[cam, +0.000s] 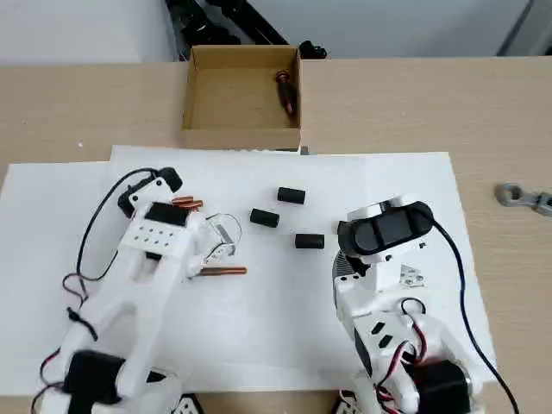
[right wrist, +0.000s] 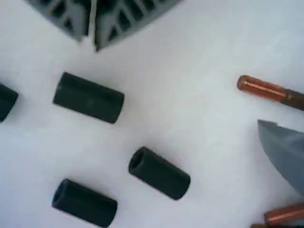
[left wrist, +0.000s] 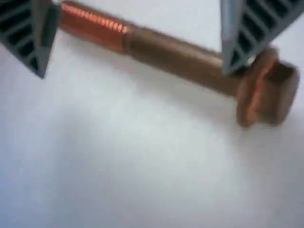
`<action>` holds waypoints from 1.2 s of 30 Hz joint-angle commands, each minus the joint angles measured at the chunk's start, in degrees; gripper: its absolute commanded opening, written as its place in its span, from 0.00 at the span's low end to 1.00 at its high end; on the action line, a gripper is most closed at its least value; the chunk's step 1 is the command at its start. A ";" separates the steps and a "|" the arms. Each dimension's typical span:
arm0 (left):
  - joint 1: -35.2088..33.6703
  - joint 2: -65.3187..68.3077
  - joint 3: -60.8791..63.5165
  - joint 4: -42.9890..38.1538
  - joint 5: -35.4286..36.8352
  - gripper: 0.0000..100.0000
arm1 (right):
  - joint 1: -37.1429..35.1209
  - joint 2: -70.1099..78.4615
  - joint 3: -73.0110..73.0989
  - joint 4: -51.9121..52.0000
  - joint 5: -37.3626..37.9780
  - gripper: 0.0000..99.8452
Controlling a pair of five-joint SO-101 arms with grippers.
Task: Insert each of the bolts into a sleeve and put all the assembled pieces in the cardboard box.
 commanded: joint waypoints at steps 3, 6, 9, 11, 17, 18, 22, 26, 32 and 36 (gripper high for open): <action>-0.26 -0.70 -13.85 13.01 1.49 0.23 | 0.31 -0.40 -0.35 0.13 0.35 0.00; 0.00 -0.62 -18.33 18.11 2.73 0.23 | 0.31 -0.40 -0.35 0.13 0.35 0.00; -0.26 -0.53 -18.95 19.60 2.73 0.23 | 0.31 -0.40 -0.35 0.13 0.35 0.00; -1.14 0.62 -17.71 18.37 2.73 0.23 | 0.31 -0.40 -0.35 0.13 0.35 0.00; -6.86 13.80 -17.01 16.18 3.16 0.26 | 0.31 -0.40 -0.35 0.13 0.35 0.00; -6.68 15.91 -18.24 17.49 3.34 0.27 | 0.31 -0.40 -0.35 0.13 0.35 0.00; -4.84 20.92 -23.69 20.84 3.43 0.27 | 0.31 -0.40 -0.35 0.13 0.35 0.00; 0.00 21.27 -24.13 19.69 4.92 0.27 | 0.31 -0.40 -0.35 0.13 0.35 0.00; 1.32 21.80 -23.78 18.11 5.54 0.27 | 0.31 -0.40 -0.35 0.13 0.35 0.00; -1.14 21.80 -23.78 17.67 5.63 0.27 | 0.31 -0.40 -0.35 0.13 0.35 0.00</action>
